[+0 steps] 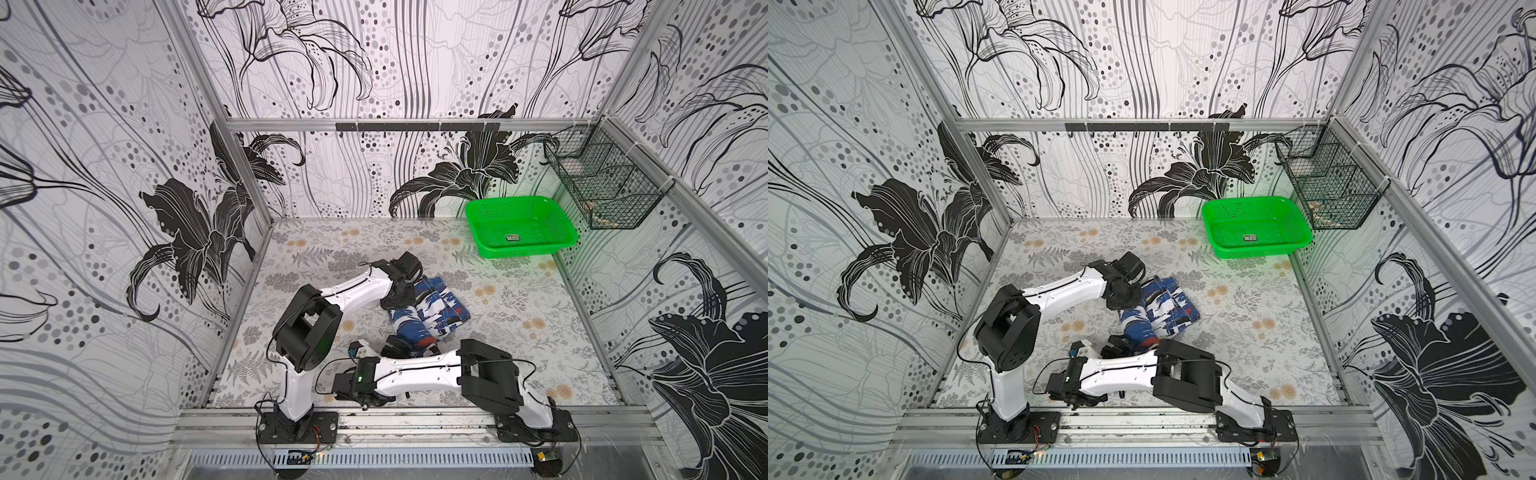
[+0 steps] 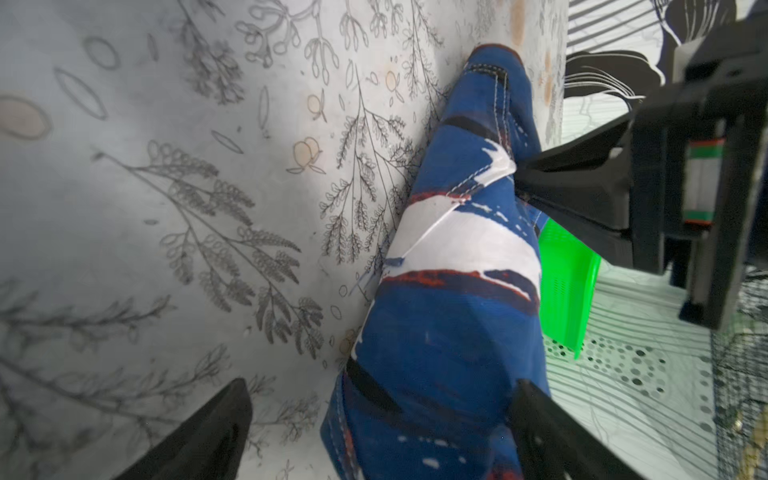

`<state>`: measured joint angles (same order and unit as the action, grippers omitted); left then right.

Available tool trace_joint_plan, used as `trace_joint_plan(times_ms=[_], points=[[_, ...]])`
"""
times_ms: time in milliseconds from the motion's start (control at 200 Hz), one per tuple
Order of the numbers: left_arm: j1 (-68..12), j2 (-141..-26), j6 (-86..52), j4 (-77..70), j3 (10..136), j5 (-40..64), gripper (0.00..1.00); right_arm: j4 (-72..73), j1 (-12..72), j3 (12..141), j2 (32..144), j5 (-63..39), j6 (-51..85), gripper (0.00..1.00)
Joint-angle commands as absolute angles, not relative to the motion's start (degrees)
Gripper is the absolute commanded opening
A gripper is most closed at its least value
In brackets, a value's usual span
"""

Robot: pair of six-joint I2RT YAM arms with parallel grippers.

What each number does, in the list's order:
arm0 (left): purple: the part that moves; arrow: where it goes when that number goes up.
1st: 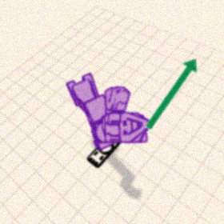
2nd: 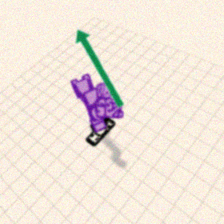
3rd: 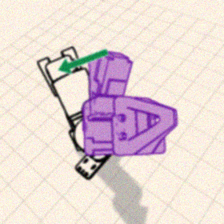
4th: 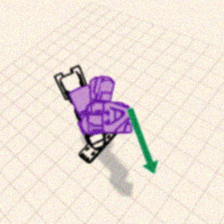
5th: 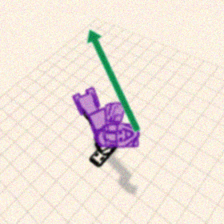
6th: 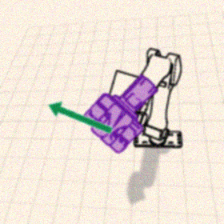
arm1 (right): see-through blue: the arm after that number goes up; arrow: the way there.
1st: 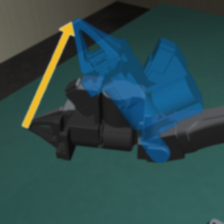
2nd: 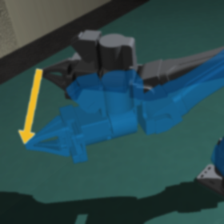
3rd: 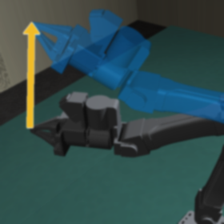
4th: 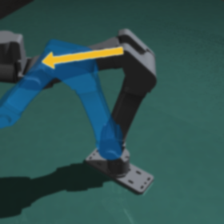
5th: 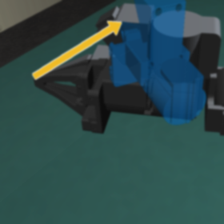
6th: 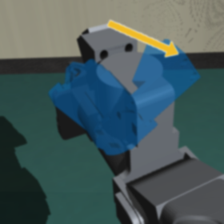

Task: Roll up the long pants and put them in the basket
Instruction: Roll the long pant at the center of the board.

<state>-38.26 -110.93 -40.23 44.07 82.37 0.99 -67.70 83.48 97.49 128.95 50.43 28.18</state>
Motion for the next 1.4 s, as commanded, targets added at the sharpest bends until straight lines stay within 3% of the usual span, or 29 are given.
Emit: trace_joint_plan(times_ms=[0,375,711,926,1236,1392], points=[[-38.5,-112.63,-39.9,45.53,81.14,0.35,0.0,-76.82,82.42,100.35,132.5,54.78,34.95,1.0],[-38.5,-112.69,-40.17,45.08,80.8,0.53,0.0,-82.26,76.16,96.57,134.92,56.75,47.63,1.0],[-38.5,-112.41,-40.17,45.0,80.24,0.53,0.0,-96.27,75.53,98.46,137.63,65.56,62.03,0.98],[-38.5,-112.5,-40.34,44.88,80.46,0.61,0.0,-96.92,73.38,98.77,138.77,67.09,61.7,0.96],[-38.5,-111.89,-40.17,45.18,80.0,0.26,0.0,-77.3,71.66,90.57,135.09,59.86,44.81,0.63],[-38.41,-111.45,-40.17,45.18,79.63,0.26,0.0,-66.02,71.56,86.01,131.64,53.5,35.02,0.27]])
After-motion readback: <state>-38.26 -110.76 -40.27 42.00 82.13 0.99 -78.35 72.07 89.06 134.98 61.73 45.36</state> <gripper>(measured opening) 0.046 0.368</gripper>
